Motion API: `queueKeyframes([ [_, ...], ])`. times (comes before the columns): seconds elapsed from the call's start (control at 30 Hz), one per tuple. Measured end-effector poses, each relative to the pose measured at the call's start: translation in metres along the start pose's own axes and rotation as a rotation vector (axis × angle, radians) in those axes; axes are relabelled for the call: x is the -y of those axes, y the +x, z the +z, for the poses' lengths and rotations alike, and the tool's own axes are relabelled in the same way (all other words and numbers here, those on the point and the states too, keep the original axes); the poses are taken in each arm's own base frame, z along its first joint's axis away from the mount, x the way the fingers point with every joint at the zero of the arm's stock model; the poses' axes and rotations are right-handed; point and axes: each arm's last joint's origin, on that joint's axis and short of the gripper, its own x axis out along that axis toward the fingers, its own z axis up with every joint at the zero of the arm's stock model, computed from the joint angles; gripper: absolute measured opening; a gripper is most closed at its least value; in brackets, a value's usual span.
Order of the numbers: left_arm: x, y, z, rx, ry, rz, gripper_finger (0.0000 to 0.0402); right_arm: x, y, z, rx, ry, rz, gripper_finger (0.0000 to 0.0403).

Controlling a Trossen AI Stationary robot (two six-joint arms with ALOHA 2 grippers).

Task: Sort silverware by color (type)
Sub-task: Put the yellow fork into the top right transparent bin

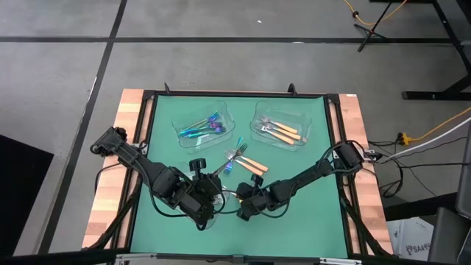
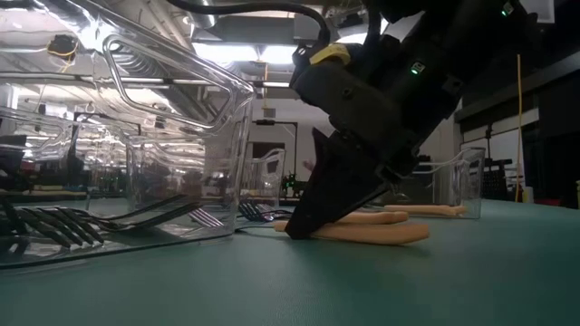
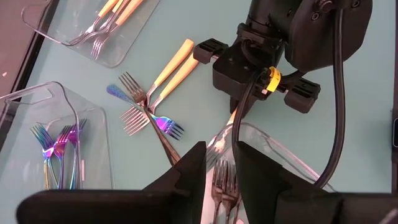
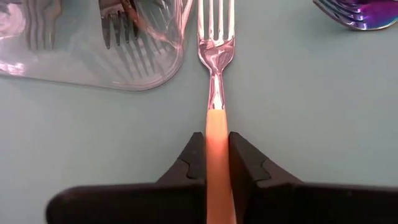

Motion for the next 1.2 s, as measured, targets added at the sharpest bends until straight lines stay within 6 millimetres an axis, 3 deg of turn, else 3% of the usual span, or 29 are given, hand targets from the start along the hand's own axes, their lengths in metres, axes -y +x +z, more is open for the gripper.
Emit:
queueKeyframes([
  [0.6, 0.0, 0.0, 0.0, 0.0, 0.0, -0.001, 0.0078, 0.007, -0.031, 0.014, 0.012, -0.035, -0.031, 0.002],
  [1.2, 0.0, 0.0, 0.001, 0.005, -0.004, -0.004, 0.0078, 0.04, -0.118, 0.044, 0.084, -0.112, -0.207, 0.0019],
])
